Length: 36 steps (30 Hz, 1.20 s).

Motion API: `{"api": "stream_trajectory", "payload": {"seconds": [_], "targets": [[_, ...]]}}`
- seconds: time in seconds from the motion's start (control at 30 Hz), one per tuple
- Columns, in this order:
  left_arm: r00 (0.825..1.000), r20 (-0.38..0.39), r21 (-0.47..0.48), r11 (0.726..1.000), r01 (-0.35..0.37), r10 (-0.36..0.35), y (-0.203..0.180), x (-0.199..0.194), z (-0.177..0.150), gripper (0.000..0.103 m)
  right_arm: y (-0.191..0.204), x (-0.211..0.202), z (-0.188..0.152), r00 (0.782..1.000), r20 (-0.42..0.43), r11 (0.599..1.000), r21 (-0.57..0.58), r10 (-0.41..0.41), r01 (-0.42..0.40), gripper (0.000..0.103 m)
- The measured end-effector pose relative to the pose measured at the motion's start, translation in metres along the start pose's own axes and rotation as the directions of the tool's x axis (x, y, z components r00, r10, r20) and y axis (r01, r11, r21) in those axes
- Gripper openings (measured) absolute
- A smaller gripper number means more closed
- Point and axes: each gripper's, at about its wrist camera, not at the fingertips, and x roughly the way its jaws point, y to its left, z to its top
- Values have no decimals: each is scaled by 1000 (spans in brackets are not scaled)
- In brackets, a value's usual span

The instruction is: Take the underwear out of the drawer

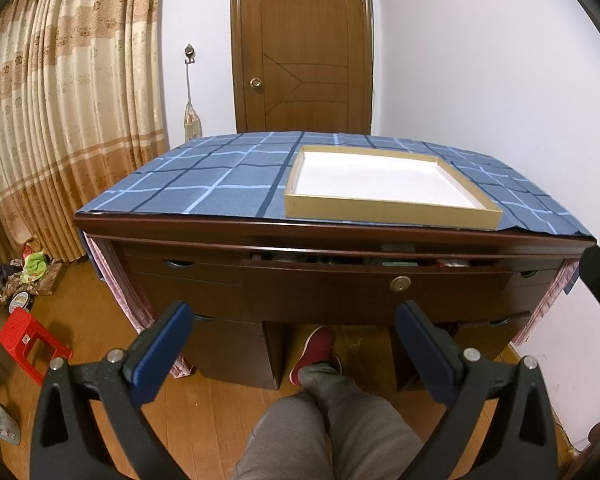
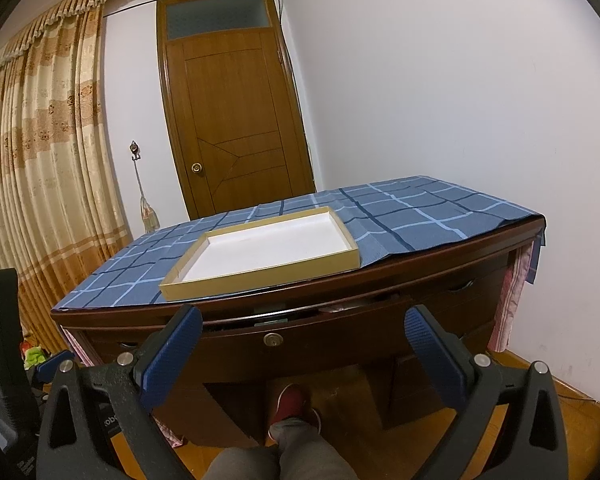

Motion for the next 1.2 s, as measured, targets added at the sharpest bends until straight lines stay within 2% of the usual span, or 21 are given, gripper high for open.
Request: {"api": "stream_trajectory", "payload": {"seconds": [0.5, 0.7, 0.97, 1.2], "targets": [[1000, -2, 1, 1000, 1, -1, 0, 1, -1, 102, -1, 1, -1, 1000, -2, 1000, 3, -1, 1, 102], [1000, -19, 8, 1000, -3, 3, -3, 14, -8, 102, -4, 8, -5, 1000, -10, 1000, 3, -7, 7, 102], [998, -61, 16, 1000, 3, -2, -4, 46, -11, 103, -16, 42, -14, 997, -72, 1000, 12, -6, 7, 102], [990, -126, 0, 998, 66, -65, -4, 83, -20, 102, -41, 89, -28, 988, -154, 1000, 6, -25, 26, 102]]}}
